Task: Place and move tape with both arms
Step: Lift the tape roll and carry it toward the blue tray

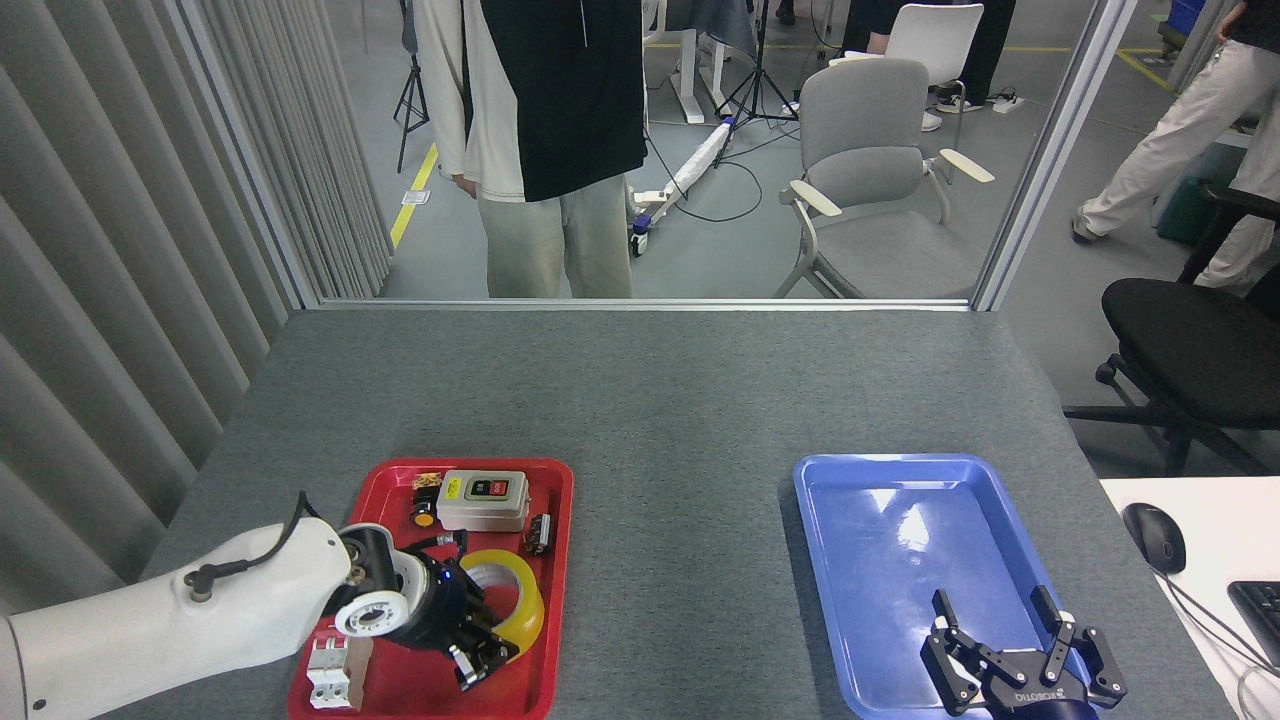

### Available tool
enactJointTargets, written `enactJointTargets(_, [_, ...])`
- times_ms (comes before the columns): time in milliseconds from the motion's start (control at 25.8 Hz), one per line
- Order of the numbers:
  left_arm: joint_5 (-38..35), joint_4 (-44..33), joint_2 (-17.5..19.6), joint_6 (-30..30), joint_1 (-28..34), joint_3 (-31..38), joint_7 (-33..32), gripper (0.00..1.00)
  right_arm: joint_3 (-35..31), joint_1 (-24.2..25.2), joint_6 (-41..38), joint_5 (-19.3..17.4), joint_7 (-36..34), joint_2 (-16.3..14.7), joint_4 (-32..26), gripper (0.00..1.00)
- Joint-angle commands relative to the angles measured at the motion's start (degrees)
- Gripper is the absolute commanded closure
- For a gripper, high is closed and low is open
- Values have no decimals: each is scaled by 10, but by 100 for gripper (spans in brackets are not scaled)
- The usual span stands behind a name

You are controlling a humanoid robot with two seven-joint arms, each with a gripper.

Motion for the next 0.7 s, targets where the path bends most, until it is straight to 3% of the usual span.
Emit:
enactJointTargets(0, [43,-33,45,-2,3,104,13,100,-1,-3,-18,-1,-1,-1,0,0])
enactJointTargets(77, [66,-61,71,-5,10,163,26,100,-1,-4,-30,3,-4,-1,1,0])
enactJointTargets(194, [90,-67,64,-37,51,250,35,100,-1,-14,-51,12,-25,-3,10,0])
enactJointTargets(310, [116,-15,-27,-142,86,316,32,100,-3,-19,-75,39,-38,-15,19,0])
enactJointTargets(426, [207,54,-59,-274,109,347,36,100,-3,-25,-94,40,-60,-18,27,0])
enactJointTargets(503, [269,67,-82,-279,112,345,36,100,-4,-26,-98,36,-62,-23,31,0])
enactJointTargets(658, [280,69,-124,-279,113,341,36,100,-4,-27,-99,28,-62,-27,34,0])
